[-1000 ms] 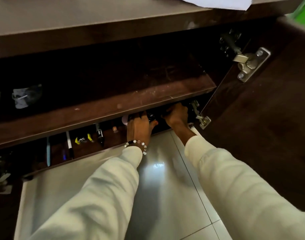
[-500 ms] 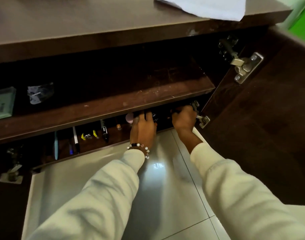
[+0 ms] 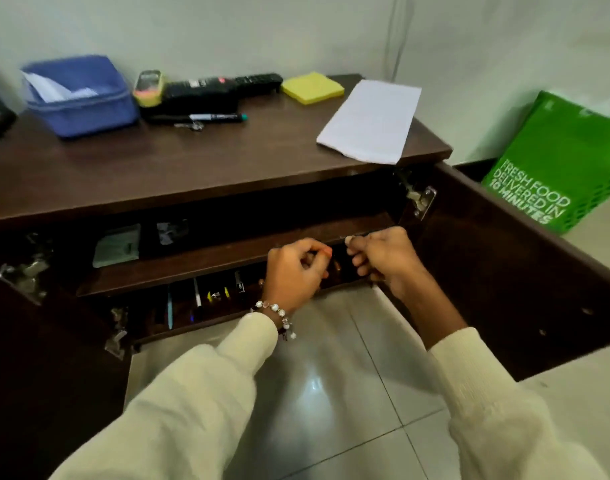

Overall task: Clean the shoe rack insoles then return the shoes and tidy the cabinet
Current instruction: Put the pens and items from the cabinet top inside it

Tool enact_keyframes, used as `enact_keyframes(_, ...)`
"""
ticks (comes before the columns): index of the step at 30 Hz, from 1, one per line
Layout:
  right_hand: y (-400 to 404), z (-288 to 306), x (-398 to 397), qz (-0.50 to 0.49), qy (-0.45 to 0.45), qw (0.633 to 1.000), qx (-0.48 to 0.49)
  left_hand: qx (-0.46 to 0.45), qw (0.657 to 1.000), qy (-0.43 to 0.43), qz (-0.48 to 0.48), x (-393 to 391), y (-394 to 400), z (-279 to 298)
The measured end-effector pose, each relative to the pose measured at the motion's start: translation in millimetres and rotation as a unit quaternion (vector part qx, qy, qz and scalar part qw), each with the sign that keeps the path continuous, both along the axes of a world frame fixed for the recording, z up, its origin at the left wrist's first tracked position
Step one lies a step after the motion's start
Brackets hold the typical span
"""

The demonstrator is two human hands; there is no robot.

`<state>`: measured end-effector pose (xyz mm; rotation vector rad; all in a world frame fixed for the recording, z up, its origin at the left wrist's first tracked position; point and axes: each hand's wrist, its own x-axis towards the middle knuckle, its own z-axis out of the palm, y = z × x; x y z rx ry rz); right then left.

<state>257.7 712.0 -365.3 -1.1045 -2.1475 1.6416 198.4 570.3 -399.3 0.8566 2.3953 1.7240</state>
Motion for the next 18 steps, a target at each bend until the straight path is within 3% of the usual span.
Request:
enact_keyframes(3, 3, 52, 13, 0.007, 0.047, 0.998, 0.034, 0.059, 0.998, 0.022, 0.026, -7, -15, 47)
enact_keyframes(10, 31, 131, -10, -0.171, 0.194, 0.949, 0.181, 0.092, 0.986, 0.073, 0.119, -56, -6, 142)
enact_keyframes(15, 67, 137, -60, -0.171, 0.111, 0.947, 0.247, -0.029, 0.98, 0.129, 0.151, -107, 27, 170)
enact_keyframes(18, 89, 134, -85, -0.15, 0.025, 0.945, 0.288, -0.133, 0.972, 0.159, 0.115, -144, 51, 173)
